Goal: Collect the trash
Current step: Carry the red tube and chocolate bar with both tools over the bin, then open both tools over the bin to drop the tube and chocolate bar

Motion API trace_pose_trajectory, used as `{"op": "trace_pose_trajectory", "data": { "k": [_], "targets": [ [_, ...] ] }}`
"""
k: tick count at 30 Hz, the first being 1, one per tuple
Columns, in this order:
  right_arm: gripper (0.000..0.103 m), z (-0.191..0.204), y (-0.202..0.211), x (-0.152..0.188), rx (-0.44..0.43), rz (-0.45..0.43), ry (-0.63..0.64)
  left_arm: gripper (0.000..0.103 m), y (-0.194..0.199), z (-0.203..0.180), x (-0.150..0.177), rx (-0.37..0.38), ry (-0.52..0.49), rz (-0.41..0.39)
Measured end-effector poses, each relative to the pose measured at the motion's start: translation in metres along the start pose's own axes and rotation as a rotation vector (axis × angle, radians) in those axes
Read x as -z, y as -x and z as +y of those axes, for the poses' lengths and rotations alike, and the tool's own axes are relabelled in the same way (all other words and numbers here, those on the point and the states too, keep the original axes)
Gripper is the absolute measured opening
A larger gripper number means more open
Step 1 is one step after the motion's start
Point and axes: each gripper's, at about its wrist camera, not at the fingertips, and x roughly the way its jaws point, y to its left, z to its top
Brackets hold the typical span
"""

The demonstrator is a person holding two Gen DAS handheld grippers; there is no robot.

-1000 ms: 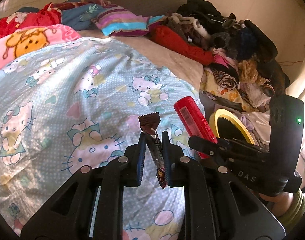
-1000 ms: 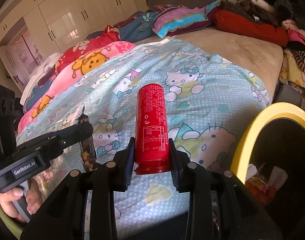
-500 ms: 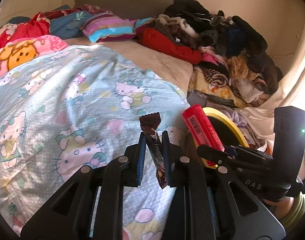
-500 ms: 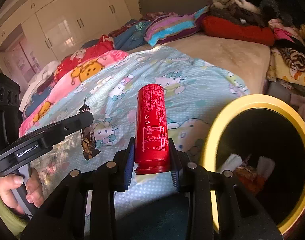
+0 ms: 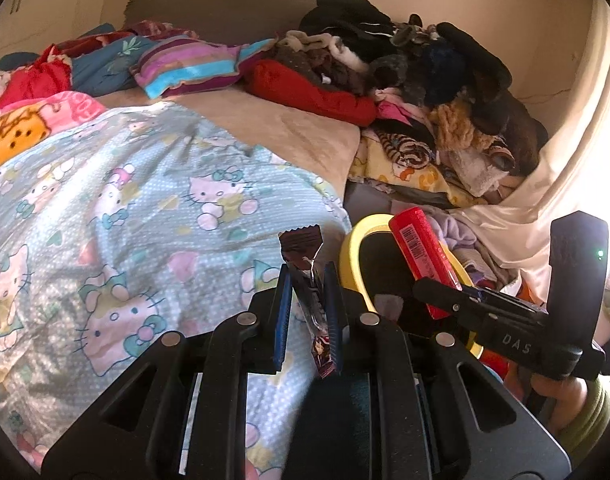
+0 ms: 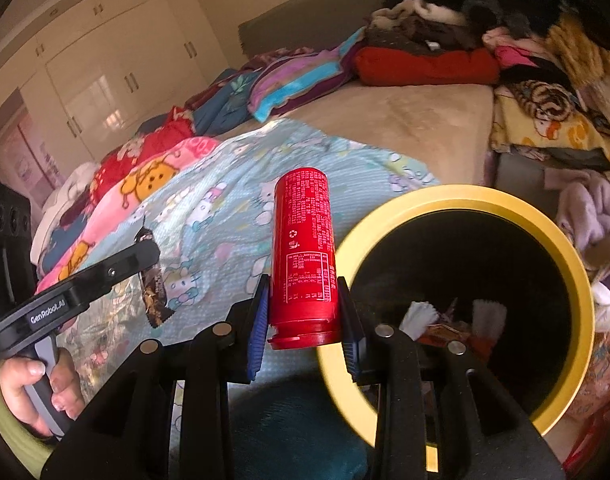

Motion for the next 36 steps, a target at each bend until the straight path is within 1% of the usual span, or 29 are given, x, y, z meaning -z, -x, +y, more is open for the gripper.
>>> {"op": "trace_pose_trajectory", "data": {
  "k": [6, 17, 22, 28, 36],
  "targets": [
    [0.030, -0.018, 0.012, 0.003, 0.036, -0.018, -0.035, 0.011, -0.006, -0.020, -0.003, 0.023, -0.029, 0.002],
    [0.030, -0.048, 0.023, 0.007, 0.071, -0.038, -0.103, 0.011, -0.020, -0.057, -0.008, 0.058, -0.090, 0.011],
    [0.030, -0.065, 0.026, 0.010, 0.107, -0.039, -0.136, 0.011, -0.030, -0.073, -0.008, 0.069, -0.124, 0.022],
    [0.030, -0.091, 0.029, 0.017, 0.169, -0.033, -0.184, 0.011, -0.050, -0.093, -0.006, 0.092, -0.165, 0.047],
    [0.030, -0.122, 0.027, 0.030, 0.212, -0.002, -0.257, 0.011, -0.083, -0.111, -0.007, 0.114, -0.187, 0.093]
  ]
}}
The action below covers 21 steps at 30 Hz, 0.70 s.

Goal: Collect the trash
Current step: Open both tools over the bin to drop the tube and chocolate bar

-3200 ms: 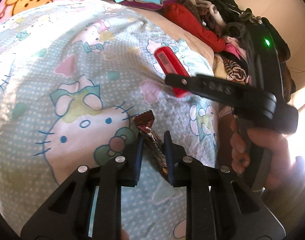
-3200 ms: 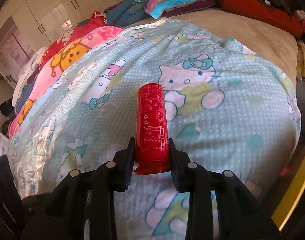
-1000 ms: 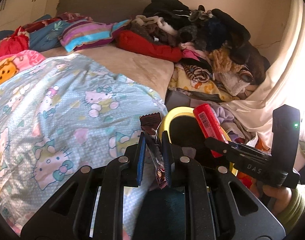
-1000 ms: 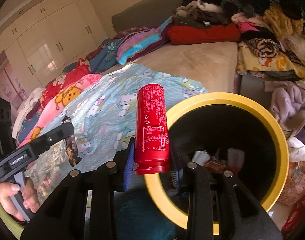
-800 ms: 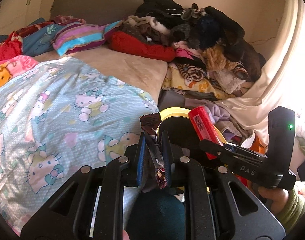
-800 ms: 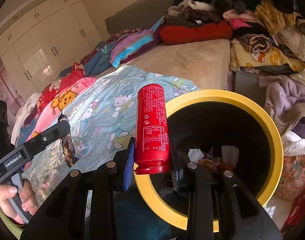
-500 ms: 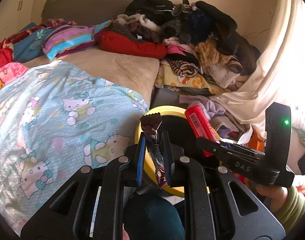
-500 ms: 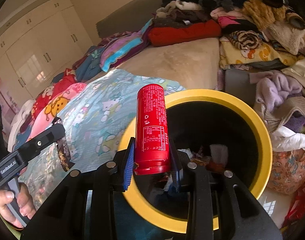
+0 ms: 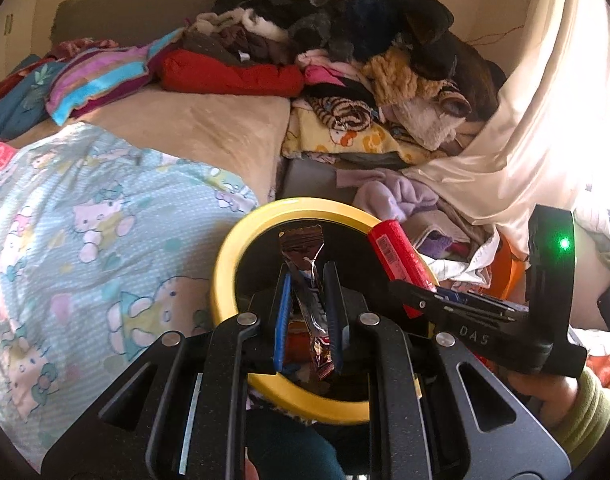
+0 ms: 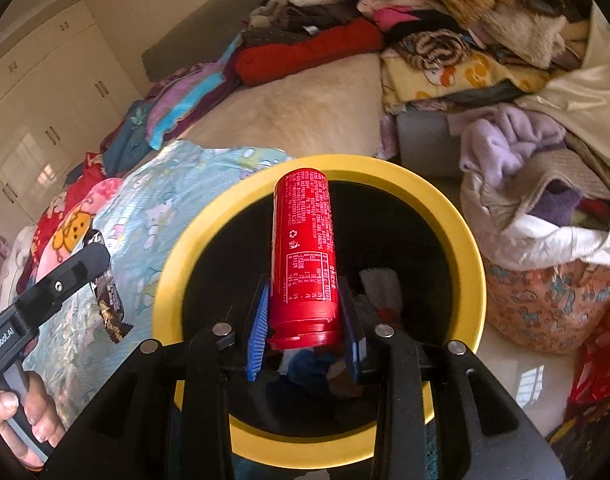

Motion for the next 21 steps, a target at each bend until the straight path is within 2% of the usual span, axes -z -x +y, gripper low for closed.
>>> {"op": "trace_pose_trajectory", "data": {
  "k": [9, 17, 19, 21],
  "targets": [
    [0.030, -0.009, -0.005, 0.002, 0.021, 0.018, -0.010, 0.011, -0.033, -0.014, -0.021, 0.025, -0.034, 0.026],
    [0.033, -0.009, -0.009, 0.006, 0.014, 0.047, -0.020, 0.011, -0.064, -0.011, -0.030, 0.044, 0.001, 0.088],
    [0.037, -0.010, -0.008, 0.008, 0.018, 0.051, -0.022, 0.020, -0.070, -0.006, -0.030, 0.046, 0.024, 0.103],
    [0.042, -0.011, -0.005, 0.009, 0.030, 0.050, -0.017, 0.046, -0.070, -0.004, -0.029, 0.042, 0.036, 0.102]
  ]
}}
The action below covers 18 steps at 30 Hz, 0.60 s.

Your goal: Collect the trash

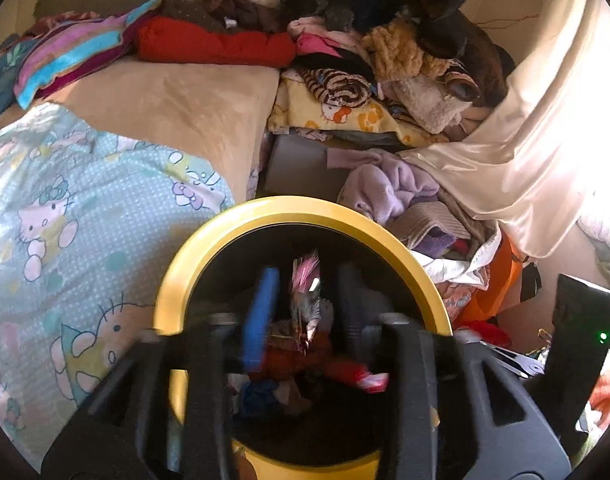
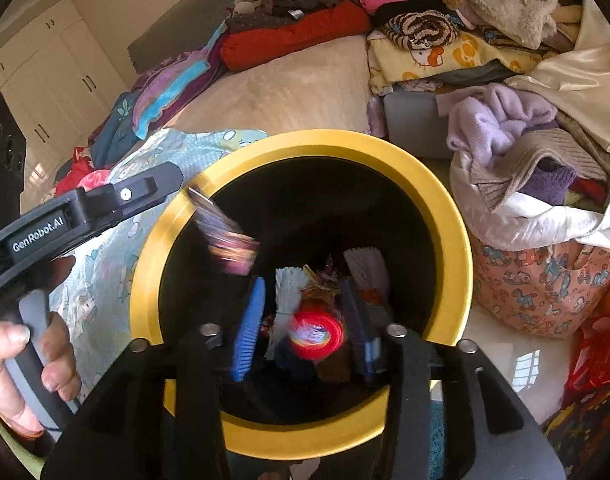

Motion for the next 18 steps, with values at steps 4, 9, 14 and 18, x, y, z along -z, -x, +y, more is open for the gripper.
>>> {"op": "trace_pose_trajectory", "data": {
  "k": [4, 9, 14, 18],
  "targets": [
    [0.052, -0.001, 0.008, 0.001, 0.025, -0.013, 0.008, 0.057, 0.006, 0.009, 0.002, -0.009, 0.023, -0.003],
    [0.068, 0.000, 0.021, 0.001, 0.061, -0.042, 0.014, 0.086, 0.027, 0.026, 0.007, -0.042, 0.054, -0.024],
    [0.083, 0.004, 0.037, 0.001, 0.103, -0.093, 0.018, 0.092, 0.058, 0.047, 0.014, -0.066, 0.091, -0.064],
    [0.095, 0.011, 0.049, 0.000, 0.125, -0.161, 0.009, 0.092, 0.085, 0.060, 0.022, -0.107, 0.091, -0.120]
  ]
}}
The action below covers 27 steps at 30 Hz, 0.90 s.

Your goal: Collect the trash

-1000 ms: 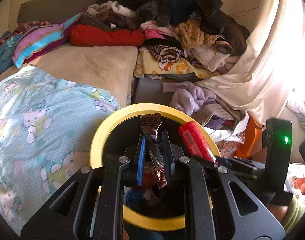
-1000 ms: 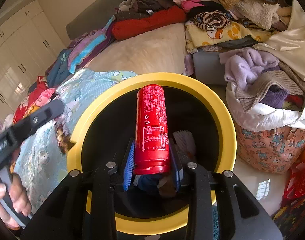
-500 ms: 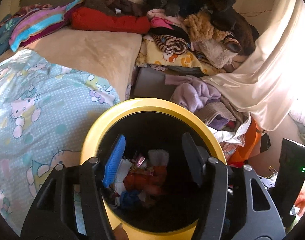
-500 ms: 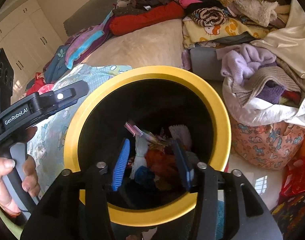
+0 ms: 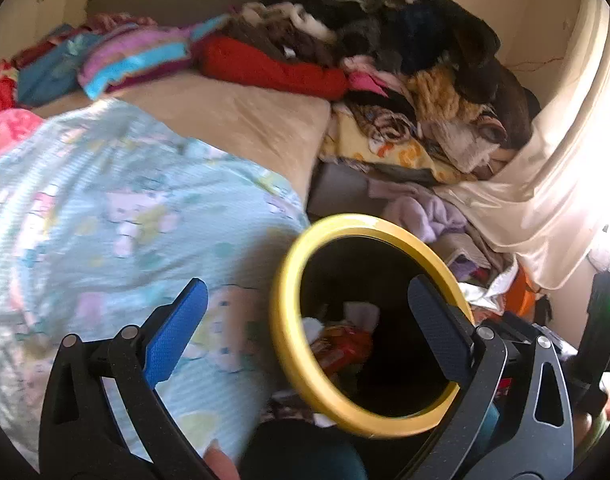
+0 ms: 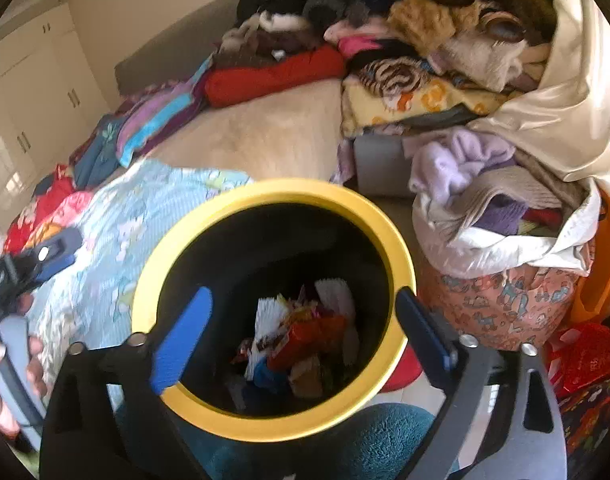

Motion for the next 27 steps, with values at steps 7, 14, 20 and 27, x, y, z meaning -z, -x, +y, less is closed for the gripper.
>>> {"op": "trace_pose_trajectory", "data": {
  "k": [7, 14, 20, 27],
  "targets": [
    [0.097, 0.026, 0.028, 0.016, -0.003, -0.147, 0.003, 0.092, 0.044, 0.031, 0.010, -0.096, 0.058, -0.105],
    [0.097, 0.042, 0.066, 0.022, -0.024, -0.352, 0.025, 0.092, 0.090, 0.056, 0.024, -0.177, 0.055, -0.212],
    [0.097, 0.064, 0.084, 0.035, -0.039, -0.473, 0.122, 0.092, 0.122, 0.062, 0.039, -0.238, 0.018, -0.302],
    [0.097, 0.096, 0.105, 0.057, -0.036, -0.575, 0.230, 0.092, 0.140, 0.060, 0.054, -0.298, -0.012, -0.366]
  ]
}}
